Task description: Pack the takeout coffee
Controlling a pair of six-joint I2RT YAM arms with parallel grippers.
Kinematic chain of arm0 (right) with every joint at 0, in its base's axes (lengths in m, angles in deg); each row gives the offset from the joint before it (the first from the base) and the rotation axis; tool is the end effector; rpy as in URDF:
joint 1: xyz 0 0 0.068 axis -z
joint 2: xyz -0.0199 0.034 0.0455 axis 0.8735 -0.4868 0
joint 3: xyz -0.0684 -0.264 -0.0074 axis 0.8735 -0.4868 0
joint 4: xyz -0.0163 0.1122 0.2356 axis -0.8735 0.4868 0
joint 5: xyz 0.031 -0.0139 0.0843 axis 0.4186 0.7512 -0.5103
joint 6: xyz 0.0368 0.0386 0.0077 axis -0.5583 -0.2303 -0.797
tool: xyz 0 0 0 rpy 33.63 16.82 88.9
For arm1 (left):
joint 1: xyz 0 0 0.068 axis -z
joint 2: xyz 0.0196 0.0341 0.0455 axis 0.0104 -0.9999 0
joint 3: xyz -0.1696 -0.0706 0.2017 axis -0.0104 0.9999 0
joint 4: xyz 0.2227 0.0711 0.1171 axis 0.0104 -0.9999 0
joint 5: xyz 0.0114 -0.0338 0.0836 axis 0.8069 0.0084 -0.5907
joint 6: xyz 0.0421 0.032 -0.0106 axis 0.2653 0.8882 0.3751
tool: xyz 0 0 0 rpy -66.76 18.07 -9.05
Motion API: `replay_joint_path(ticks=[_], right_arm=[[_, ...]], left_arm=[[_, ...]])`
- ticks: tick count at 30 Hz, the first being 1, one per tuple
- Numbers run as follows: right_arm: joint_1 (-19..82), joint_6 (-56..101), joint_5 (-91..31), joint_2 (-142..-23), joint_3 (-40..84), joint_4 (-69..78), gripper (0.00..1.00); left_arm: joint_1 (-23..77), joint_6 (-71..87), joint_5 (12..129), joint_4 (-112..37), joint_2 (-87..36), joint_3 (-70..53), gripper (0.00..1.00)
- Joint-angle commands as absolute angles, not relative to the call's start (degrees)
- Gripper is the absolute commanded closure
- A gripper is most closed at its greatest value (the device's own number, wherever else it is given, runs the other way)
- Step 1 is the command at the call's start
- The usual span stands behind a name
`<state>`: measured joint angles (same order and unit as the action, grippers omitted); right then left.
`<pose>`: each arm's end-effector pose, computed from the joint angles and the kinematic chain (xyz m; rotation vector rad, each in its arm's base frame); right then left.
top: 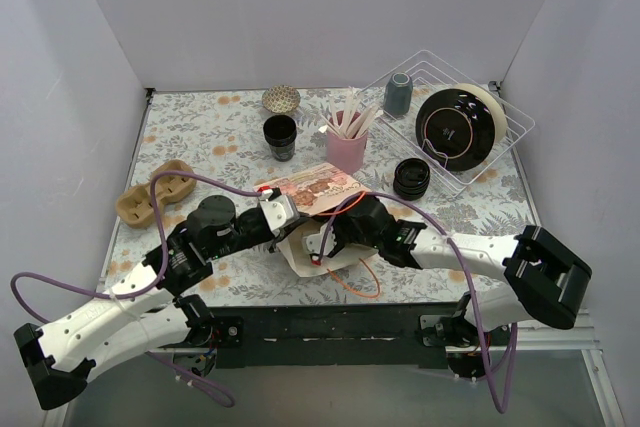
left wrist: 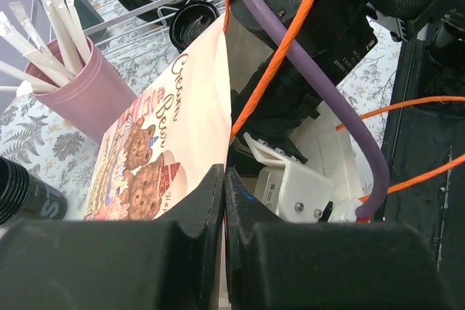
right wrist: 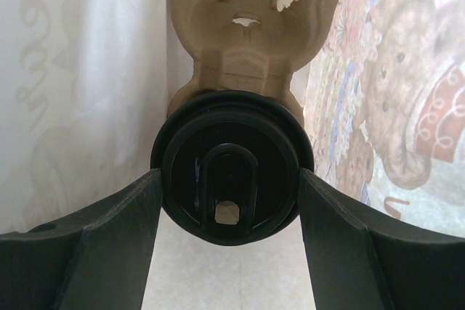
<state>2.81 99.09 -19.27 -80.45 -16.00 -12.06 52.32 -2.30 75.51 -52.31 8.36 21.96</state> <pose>0.1559 0.2471 0.2101 -1.7958 0.9084 -0.1825 0.1008 -0.1409 0.3267 0.6592 1.8069 -1.1091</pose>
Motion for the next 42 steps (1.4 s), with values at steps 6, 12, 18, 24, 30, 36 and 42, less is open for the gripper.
replay_joint_path(ticks=[6,12,18,24,30,36,42], right_arm=[[4.80,94.34,-20.74,-81.67,-16.45,-11.74,0.99],[5.06,94.95,-21.71,-80.97,-17.77,-10.42,0.97],[5.50,95.65,-21.71,-82.46,-17.42,-9.01,0.95],[6.29,94.42,-23.99,-84.04,-16.63,-7.17,0.95],[6.73,92.67,-22.42,-85.01,-14.78,-7.34,0.82],[6.73,91.44,-22.50,-82.99,-9.26,-4.62,0.43],[6.73,90.56,-23.29,-79.48,-6.78,0.39,0.13]], left_arm=[[51.93,-2.73,76.19,-51.22,8.76,20.04,1.00],[51.75,-2.21,71.54,-51.84,7.80,19.42,1.00],[51.66,-1.85,69.68,-51.93,6.74,18.98,1.00],[51.66,-2.30,69.95,-51.84,6.65,18.98,1.00],[51.66,-2.03,70.04,-52.36,6.13,18.28,1.00],[51.66,-1.59,69.34,-53.51,5.78,17.40,1.00],[51.66,-1.68,68.02,-54.12,4.55,16.17,1.00]])
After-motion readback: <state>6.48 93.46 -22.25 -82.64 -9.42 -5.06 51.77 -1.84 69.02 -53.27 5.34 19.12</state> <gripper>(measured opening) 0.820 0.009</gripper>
